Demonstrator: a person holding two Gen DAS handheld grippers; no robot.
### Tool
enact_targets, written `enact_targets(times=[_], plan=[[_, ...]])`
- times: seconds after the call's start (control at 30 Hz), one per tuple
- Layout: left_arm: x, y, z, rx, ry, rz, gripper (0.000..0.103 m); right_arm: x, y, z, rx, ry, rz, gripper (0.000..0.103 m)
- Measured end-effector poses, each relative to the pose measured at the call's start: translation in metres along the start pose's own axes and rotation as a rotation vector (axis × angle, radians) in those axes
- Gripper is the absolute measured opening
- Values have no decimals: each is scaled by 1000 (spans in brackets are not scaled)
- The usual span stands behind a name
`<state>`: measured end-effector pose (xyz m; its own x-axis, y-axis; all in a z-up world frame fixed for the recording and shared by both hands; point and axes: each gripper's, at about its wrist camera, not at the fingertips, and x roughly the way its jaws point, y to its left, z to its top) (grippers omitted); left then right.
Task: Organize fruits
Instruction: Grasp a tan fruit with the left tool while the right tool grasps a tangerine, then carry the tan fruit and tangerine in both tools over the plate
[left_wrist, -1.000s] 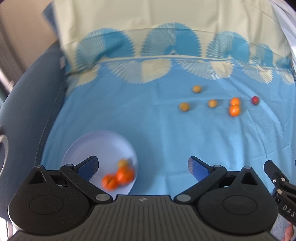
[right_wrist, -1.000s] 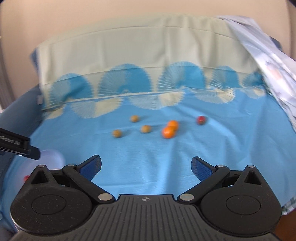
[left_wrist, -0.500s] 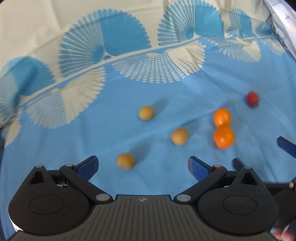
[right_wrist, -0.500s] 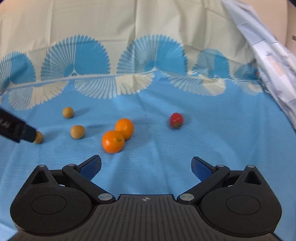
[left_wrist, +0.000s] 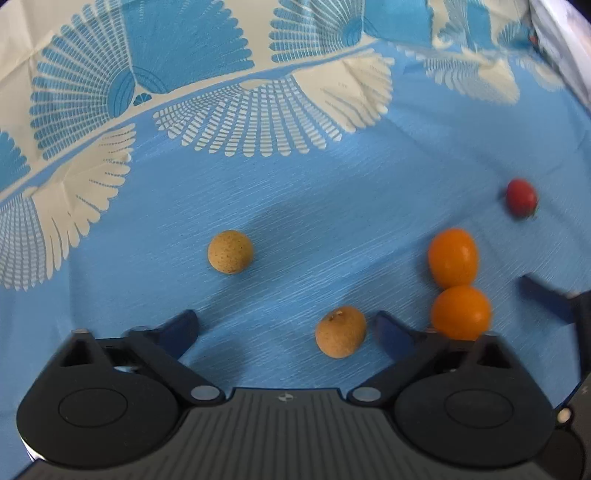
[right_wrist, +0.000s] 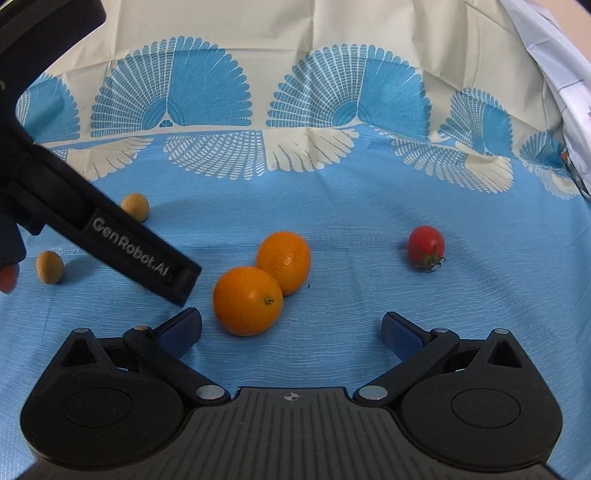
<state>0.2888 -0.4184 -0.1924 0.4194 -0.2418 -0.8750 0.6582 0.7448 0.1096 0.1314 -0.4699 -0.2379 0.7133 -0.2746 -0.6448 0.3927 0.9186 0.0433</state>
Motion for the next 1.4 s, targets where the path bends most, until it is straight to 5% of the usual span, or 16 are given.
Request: enact_targets(times=[0.03, 0.07, 0.1, 0.43, 0.7, 1.03, 1.4], plan=[[-6, -1, -1, 0, -10, -15, 57, -2, -1, 1, 3, -12, 10, 86], [-12, -3, -2, 12, -15, -26, 29, -5, -1, 2, -1, -22, 44, 54], [-17, -4, -2, 11, -4, -44, 29, -7, -1, 2, -7, -25, 63, 39], [-73, -2, -21, -52, -38, -53, 29, -15, -21, 1, 85, -46, -30, 39], [-163, 23, -85, -142, -25, 24, 29, -75, -41, 3, 171, -95, -129, 39], [-283, 69, -208, -274, 13, 108, 29, -235, 34, -26, 125, -46, 181, 39], [-378, 111, -321, -412, -85, 234, 29, -357, 138, -22, -61, -108, 497, 39]])
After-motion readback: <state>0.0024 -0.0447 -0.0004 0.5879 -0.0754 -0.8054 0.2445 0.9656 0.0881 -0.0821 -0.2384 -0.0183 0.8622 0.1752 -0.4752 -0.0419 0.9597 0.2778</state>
